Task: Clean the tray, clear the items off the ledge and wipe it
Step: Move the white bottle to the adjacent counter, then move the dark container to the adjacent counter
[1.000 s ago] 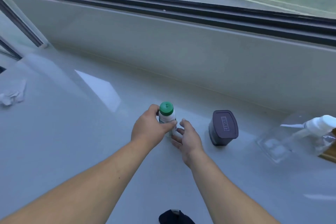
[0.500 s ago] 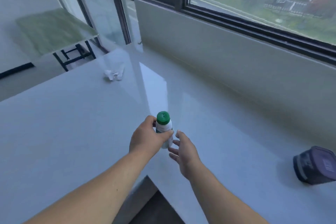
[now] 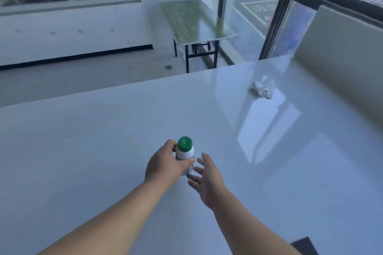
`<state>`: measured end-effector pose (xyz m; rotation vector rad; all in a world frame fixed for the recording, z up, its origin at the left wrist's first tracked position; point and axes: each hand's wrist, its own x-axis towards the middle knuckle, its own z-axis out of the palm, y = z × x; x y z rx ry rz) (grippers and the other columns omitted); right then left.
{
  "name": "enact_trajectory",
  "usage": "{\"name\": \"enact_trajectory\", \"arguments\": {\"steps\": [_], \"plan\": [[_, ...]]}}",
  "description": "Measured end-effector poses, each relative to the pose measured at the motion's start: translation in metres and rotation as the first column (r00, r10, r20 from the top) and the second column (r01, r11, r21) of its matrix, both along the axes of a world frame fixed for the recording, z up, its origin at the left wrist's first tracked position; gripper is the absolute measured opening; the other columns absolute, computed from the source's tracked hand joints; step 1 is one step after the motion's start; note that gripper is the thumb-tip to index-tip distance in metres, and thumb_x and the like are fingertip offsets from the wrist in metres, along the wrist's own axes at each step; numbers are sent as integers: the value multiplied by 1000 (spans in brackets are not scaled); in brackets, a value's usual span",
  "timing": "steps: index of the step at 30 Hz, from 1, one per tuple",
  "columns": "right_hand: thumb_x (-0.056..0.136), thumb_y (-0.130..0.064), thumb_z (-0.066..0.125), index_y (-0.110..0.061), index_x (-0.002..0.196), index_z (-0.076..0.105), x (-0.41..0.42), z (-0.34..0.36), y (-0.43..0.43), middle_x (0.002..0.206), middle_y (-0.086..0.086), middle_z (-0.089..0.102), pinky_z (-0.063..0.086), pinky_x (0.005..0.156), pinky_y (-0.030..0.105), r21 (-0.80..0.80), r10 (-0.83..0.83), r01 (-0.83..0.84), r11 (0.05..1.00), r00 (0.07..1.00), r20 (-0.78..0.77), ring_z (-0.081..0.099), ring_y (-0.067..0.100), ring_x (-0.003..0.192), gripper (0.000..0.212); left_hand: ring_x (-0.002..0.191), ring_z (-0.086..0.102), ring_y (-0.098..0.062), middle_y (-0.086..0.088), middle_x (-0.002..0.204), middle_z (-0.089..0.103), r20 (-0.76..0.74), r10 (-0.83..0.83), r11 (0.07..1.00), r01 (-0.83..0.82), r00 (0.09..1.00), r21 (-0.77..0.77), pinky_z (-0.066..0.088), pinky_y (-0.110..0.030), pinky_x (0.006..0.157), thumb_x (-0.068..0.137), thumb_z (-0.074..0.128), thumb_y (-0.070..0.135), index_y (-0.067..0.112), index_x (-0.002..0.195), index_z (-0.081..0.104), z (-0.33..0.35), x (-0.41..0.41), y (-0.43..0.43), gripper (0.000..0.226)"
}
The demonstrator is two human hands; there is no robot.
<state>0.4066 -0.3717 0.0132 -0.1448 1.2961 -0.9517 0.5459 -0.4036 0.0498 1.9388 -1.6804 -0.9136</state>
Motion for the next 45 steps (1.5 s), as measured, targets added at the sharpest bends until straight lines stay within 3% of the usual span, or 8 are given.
{"name": "enact_trajectory", "arguments": {"steps": [12,17,19,22,26,29,37,45], "plan": [[99,-55,52,-20,131,57,85,-26,-34,134,6,57,51,105,49,48,102,-100,994,993,-63,68,31,109,48,85,64,-2,24,102,66,-75,110,993,-106,991,51,45,-27,63,65,80,65,42,99,52,-36,87,-16,50],[95,-56,53,-26,115,59,71,-18,-27,119,1,60,55,95,43,29,224,-225,974,939,-261,67,25,102,37,104,60,-14,20,117,51,61,110,970,-120,992,212,44,-32,76,58,78,79,35,130,40,-38,91,-9,93],[89,-54,54,-32,105,61,52,-16,-17,110,-2,62,50,84,35,-1,308,-366,931,785,-537,64,18,92,28,91,63,-13,19,100,58,199,1,936,-71,980,344,48,-32,68,61,74,76,30,112,45,-40,93,3,75],[92,-51,54,-27,137,57,4,-16,4,136,-2,61,43,91,32,67,309,-491,869,431,-848,57,18,120,51,83,62,-7,15,95,64,252,-233,891,103,939,442,56,-31,78,70,68,69,32,96,56,-47,79,22,46],[92,-57,46,-26,145,50,-85,-2,46,145,-6,55,37,112,36,211,258,-514,831,22,-966,39,20,139,61,119,57,-18,10,133,58,290,-458,880,383,840,279,50,-35,90,81,63,69,34,133,52,-41,4,30,63],[91,-60,42,-25,146,49,-162,15,93,145,-4,55,35,114,35,240,221,-407,881,-95,-971,40,22,140,66,136,43,-21,10,150,48,386,-594,793,593,705,138,44,-39,104,84,57,73,32,147,45,-21,-82,35,76],[95,-56,46,-24,150,46,-355,44,283,150,-4,51,30,118,37,163,165,74,984,-13,-986,35,22,144,63,142,38,-22,8,158,42,389,-825,471,879,409,75,40,-42,111,83,56,75,32,152,40,24,-324,118,84],[96,-50,50,-24,149,45,-496,27,501,149,-2,51,36,112,38,161,59,478,863,223,-973,37,22,139,59,144,33,-17,11,158,39,366,-913,210,977,181,43,39,-40,112,84,59,73,33,152,38,34,-542,281,82]]}}
